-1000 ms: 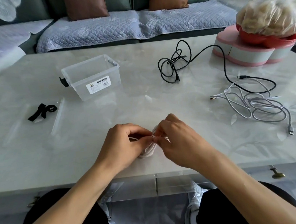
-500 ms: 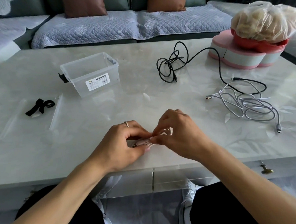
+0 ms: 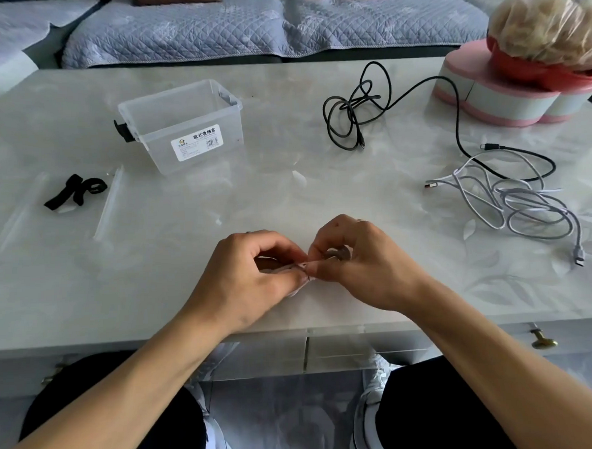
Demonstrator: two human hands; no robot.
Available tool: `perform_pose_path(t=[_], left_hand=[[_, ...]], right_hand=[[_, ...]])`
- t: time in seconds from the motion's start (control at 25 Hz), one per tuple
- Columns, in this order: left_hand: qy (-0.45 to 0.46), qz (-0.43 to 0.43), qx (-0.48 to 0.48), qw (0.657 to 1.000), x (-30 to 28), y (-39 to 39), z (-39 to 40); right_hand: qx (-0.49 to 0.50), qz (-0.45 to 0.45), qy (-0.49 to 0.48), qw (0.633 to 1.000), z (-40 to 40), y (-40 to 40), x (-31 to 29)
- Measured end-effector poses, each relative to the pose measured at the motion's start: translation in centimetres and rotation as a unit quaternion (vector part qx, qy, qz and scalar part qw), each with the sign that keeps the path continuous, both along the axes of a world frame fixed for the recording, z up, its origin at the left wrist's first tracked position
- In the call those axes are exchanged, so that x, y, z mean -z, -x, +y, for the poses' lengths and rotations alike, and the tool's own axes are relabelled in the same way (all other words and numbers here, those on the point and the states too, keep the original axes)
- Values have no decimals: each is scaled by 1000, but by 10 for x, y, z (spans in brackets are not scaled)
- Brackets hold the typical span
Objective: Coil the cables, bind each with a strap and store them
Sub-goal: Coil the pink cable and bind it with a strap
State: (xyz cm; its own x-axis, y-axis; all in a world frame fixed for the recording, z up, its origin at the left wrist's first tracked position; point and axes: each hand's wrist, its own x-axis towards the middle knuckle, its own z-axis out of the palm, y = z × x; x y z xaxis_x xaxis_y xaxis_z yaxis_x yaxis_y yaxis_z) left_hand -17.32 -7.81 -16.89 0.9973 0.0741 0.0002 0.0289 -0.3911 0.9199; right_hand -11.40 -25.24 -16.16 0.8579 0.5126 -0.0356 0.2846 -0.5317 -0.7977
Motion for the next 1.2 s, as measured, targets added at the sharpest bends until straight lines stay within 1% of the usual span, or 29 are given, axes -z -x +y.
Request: perform_pose_path(t=[0.12,0.2,0.24,0.32,0.44,0.52,0.6,0.68,0.84,0.92,1.0,1.04,1.12,1.2], left_hand=[[29,11,-6,1000,1,0,2],[29,15,-10,999,2,0,3],[27,16,-10,999,2,0,3],[31,16,-9,999,3,0,4],[12,8,-1,1000,5,2,6],[-8,-5,4,1000,6,3,7],[-13,-16,10,1000,7,3,8],[-10,-21,12,1000,9,3,8],[-14,-29,19,999,9,2,8],[-39,-33,28,998,9,2,8],[-44,-32,30,998,9,2,9],[-41,-31,31,998,9,2,9],[-43,-35,32,998,9,2,9],[-50,-35,29,998,8,1,9]], right_hand=[[-54,-155,-40,986,-3,-1,14],[-90,-226,-55,968,-5,-2,21],[-105,-236,-63,964,-6,-2,23],[-119,-223,-76,964,-8,-2,24],[-103,-193,-79,973,-12,-4,24],[-107,-197,-67,972,-13,-7,26],[-108,-218,-58,968,-14,-8,28],[-117,-250,-69,959,-14,-8,30],[-163,-363,-82,914,-14,-6,33],[-165,-388,-87,903,-17,-5,33],[-161,-385,-85,905,-19,-3,32],[-154,-363,-86,915,-20,-2,31],[-119,-273,-93,950,-17,-1,28],[-62,-177,-88,978,-13,0,21]])
